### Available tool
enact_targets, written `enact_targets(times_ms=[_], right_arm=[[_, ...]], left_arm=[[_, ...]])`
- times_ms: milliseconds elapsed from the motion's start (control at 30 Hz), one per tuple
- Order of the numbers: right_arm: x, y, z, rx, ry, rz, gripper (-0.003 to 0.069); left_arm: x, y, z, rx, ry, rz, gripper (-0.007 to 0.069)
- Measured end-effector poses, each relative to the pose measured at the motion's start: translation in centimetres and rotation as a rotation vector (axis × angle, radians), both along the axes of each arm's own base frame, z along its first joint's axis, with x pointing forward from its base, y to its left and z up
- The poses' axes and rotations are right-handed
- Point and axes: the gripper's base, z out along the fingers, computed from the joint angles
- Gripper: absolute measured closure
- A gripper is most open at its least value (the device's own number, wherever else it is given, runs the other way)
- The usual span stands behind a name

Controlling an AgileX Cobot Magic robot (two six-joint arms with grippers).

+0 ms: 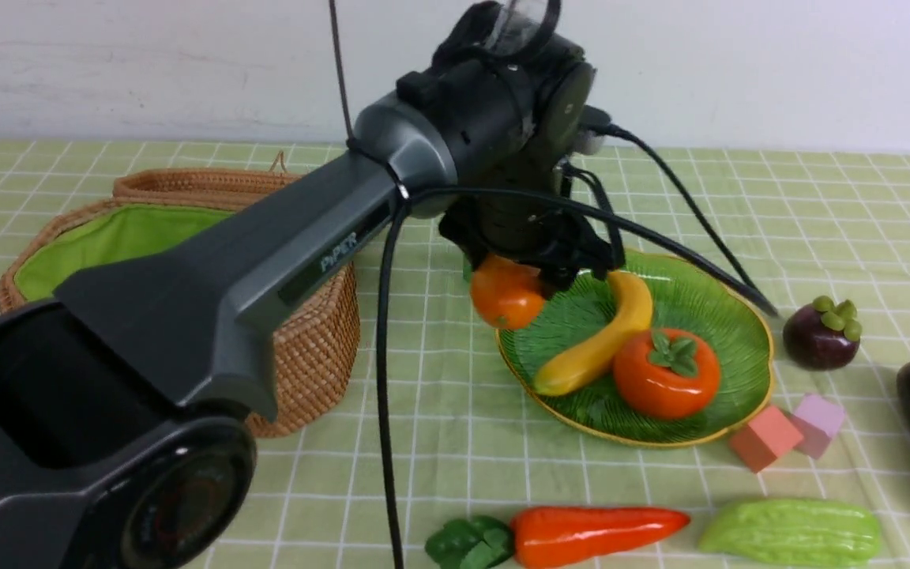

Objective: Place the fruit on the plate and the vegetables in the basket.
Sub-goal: Grab the mango with your left arm and place it on the right plate, then use the right arm to grab a carrot and put it into the left basket

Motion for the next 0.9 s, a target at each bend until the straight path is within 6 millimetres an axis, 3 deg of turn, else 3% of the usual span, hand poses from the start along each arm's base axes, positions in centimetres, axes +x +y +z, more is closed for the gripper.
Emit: enact_targets(times_ms=[100, 233, 300, 333, 367, 500, 600, 700, 733, 800, 867, 900], right_arm=[[0.0, 0.0, 0.0, 0.000, 0.000, 0.000, 0.0420], [0.0, 0.0, 0.0, -0.001, 0.003, 0.001, 0.0420], [0.0, 0.0, 0.0, -0.001, 0.003, 0.001, 0.0420], [0.0, 0.0, 0.0, -0.001, 0.003, 0.001, 0.0420], [0.0, 0.0, 0.0, -0.001, 0.003, 0.001, 0.0420], [0.0, 0.0, 0.0, -0.001, 0.002, 0.001, 0.0420], [0.0, 0.0, 0.0, -0.001, 0.002, 0.001, 0.0420], [0.0, 0.0, 0.0, -0.001, 0.002, 0.001, 0.0420], [0.0, 0.0, 0.0, -0.001, 0.002, 0.001, 0.0420], [0.0, 0.0, 0.0, -0.001, 0.003, 0.001, 0.0420], [0.0, 0.0, 0.0, -0.002, 0.004, 0.001, 0.0424], [0.2, 0.1, -0.2, -0.005, 0.019, 0.003, 0.0435]], left_arm=[[-0.3, -1.8, -1.0, -0.019, -0.031, -0.077, 0.0106], [0.8, -2.6, -3.7, -0.016, -0.049, -0.100, 0.0324], [1.1, -2.5, -4.1, -0.012, -0.050, -0.098, 0.0332], [1.2, -2.5, -4.4, -0.009, -0.046, -0.096, 0.0269], [1.2, -2.5, -4.4, -0.009, -0.046, -0.095, 0.0258], [1.0, -2.3, -3.7, -0.025, -0.041, -0.076, 0.0020], [0.1, -1.7, -1.4, -0.052, -0.020, -0.055, -0.0031], [-1.7, -0.4, 2.7, -0.080, 0.006, -0.040, 0.0003], [-1.8, -0.3, 3.0, -0.082, 0.007, -0.040, 0.0008], [-4.2, 1.6, 7.7, -0.117, -0.016, -0.036, 0.0122], [-5.4, 2.8, 10.1, -0.141, -0.042, -0.037, 0.0198], [-7.2, 4.3, 12.6, -0.168, -0.071, -0.038, 0.0319]])
